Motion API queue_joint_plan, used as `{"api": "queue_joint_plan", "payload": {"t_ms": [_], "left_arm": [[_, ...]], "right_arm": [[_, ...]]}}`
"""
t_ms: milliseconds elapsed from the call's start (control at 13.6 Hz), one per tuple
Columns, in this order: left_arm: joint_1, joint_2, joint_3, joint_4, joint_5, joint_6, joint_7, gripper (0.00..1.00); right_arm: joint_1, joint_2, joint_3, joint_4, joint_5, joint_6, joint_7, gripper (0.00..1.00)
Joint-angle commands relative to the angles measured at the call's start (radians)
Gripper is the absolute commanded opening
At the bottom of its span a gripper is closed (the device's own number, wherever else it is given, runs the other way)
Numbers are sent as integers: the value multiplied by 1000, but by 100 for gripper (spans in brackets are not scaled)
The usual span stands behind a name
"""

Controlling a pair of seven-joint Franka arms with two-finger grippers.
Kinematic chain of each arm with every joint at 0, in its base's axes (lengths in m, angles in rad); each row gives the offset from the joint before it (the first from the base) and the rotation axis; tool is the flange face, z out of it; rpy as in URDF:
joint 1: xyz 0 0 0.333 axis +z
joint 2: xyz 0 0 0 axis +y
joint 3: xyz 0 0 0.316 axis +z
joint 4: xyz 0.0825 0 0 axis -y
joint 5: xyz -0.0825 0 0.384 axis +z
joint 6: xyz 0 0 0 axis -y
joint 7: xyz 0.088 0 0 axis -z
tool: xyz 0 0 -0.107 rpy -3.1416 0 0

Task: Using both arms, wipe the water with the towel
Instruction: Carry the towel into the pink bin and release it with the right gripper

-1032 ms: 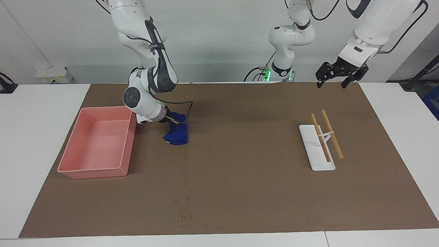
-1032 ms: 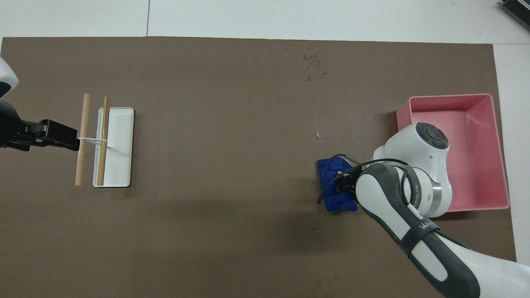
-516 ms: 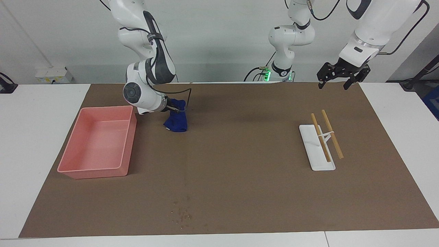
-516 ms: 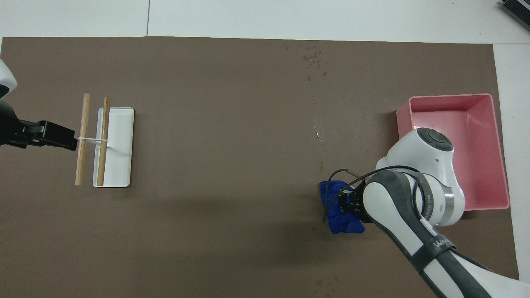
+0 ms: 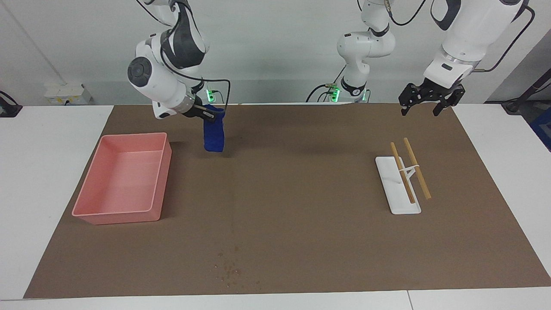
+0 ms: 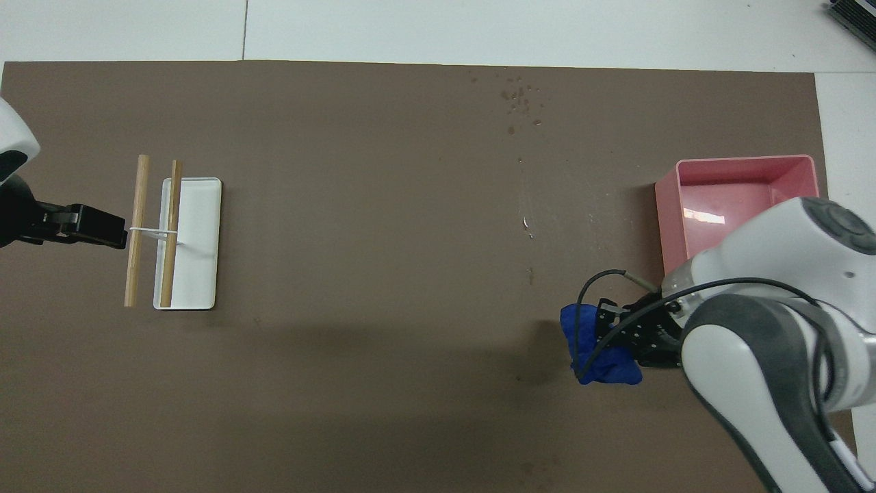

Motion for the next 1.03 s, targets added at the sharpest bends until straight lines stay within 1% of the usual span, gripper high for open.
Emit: {"api": "queue_joint_plan", "payload": {"t_ms": [0,147,295,442,516,664,737,811,885,959], "left_arm": [[-9,-33,11,-33,25,11,11,100],[-8,-34,13,-33,25,7,11,100],[-12,-34,13,-34,25,2,8,100],[-11,-36,13,-34,25,4,8,100],[-9,-34,13,-34,25,2,8,100],[-9,-34,13,-34,25,2,8,100],[-9,-36,13,-34,25,2,8,100],[-9,-34,13,-34,25,2,8,100],[-9,-34,13,-34,25,2,8,100],[-9,-36,13,-34,25,2,8,100]], "right_arm": [[-106,12,2,122,-60,-65,-21,0],[-161,14,2,145,-112,-58,-86,0],[-216,12,4,133,-143,-13,-172,0],[-253,11,4,93,-186,58,-250,0],[-279,11,4,69,-188,87,-292,0],[-336,12,4,15,-207,215,-428,0],[-351,20,5,4,-208,257,-470,0],[-361,38,4,2,-208,285,-498,0],[-387,78,4,1,-208,329,-551,0],[-426,124,5,2,-208,407,-617,0]]}}
